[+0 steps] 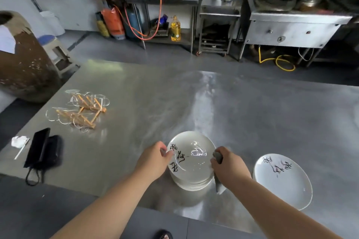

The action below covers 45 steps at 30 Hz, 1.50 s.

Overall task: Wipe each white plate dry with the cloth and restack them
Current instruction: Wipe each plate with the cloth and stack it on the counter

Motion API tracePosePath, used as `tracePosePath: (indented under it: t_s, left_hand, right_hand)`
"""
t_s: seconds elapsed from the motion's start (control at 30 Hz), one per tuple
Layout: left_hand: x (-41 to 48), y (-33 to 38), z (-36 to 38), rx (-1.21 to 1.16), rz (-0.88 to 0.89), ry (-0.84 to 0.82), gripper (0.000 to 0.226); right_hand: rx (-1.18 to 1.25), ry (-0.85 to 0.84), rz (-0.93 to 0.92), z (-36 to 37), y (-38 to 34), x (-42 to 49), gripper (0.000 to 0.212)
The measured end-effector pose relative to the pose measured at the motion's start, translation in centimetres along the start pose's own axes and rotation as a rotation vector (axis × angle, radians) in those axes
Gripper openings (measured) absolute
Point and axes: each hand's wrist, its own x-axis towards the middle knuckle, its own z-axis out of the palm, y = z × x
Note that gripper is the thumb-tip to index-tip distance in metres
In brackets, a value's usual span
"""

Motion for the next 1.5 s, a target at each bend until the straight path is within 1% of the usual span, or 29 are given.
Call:
tracePosePath:
  t_s: [0.07,0.2,0.43,0.57,0.63,0.7,0.77,0.83,0.9,1.0,1.03,1.1,1.17,1.2,1.27,1.33,1.4,1.5]
  left_hand:
    - [-0.2,-0.8,0.3,0.028,0.044,-0.049,0.030]
    - [0.0,-1.1,0.8,-0.003,0.053,-0.035,0.028]
    - [1.2,-0.2,0.1,-0.023,0.041,-0.123,0.026]
    - [0.9,0.8,-0.8,-0.135,0.100,-0.136,0.024]
    - [0.3,2.0,-1.6,-0.274,0.126,-0.185,0.022]
    - [-0.7,3.8,-2.5,-0.541,0.091,-0.262,0.016]
    - [-1.8,6.0,-3.4,-0.827,0.024,-0.347,0.028]
    - [-2.7,8.3,-4.4,-1.053,-0.012,-0.389,0.039]
    - [-3.5,10.4,-5.6,-1.225,-0.012,-0.411,0.041]
    - [-4.7,13.3,-7.3,-1.336,0.032,-0.432,0.039]
    - [-5.1,14.2,-7.7,-1.351,0.050,-0.438,0.038]
    - [-6.0,15.9,-8.2,-1.376,0.082,-0.452,0.038]
    - [-7.1,17.5,-8.3,-1.387,0.105,-0.460,0.039]
    - [-7.7,18.3,-8.2,-1.391,0.114,-0.457,0.039]
    - [-8.7,19.7,-7.9,-1.404,0.146,-0.459,0.039]
    - [-9.6,20.9,-7.7,-1.414,0.189,-0.460,0.038]
    - [-10.2,21.6,-7.6,-1.426,0.207,-0.448,0.038]
    - [-11.0,22.0,-7.5,-1.431,0.202,-0.465,0.039]
  right_hand:
    - [0.025,0.040,0.045,0.6,-0.3,-0.1,0.017]
    - [0.083,0.063,0.114,1.3,-0.6,-0.3,0.018]
    - [0.190,0.091,0.136,1.1,-0.3,-0.7,0.012]
    - [0.264,0.158,0.141,0.2,-0.1,-1.6,0.012]
    - [0.275,0.200,0.117,-0.9,-0.5,-2.1,0.020]
    - [0.295,0.241,0.085,-2.3,-0.9,-2.3,0.023]
    - [0.310,0.270,0.047,-4.0,-1.5,-2.6,0.019]
    - [0.315,0.301,0.009,-5.9,-2.2,-3.1,0.017]
    - [0.332,0.356,-0.007,-8.3,-3.0,-3.7,0.017]
    - [0.423,0.481,-0.004,-12.7,-4.4,-5.2,0.019]
    - [0.447,0.521,-0.025,-14.2,-4.9,-5.9,0.019]
    - [0.458,0.567,-0.127,-16.6,-5.9,-7.6,0.022]
    - [0.388,0.556,-0.287,-18.1,-6.9,-9.4,0.030]
    - [0.300,0.536,-0.375,-18.4,-7.2,-10.1,0.038]
    - [0.021,0.460,-0.546,-17.9,-7.1,-11.3,0.055]
    - [-0.273,0.352,-0.655,-16.8,-6.5,-12.0,0.076]
    - [-0.421,0.274,-0.709,-16.4,-5.2,-12.1,0.090]
    - [-0.593,0.275,-0.670,-18.4,-3.7,-11.4,0.099]
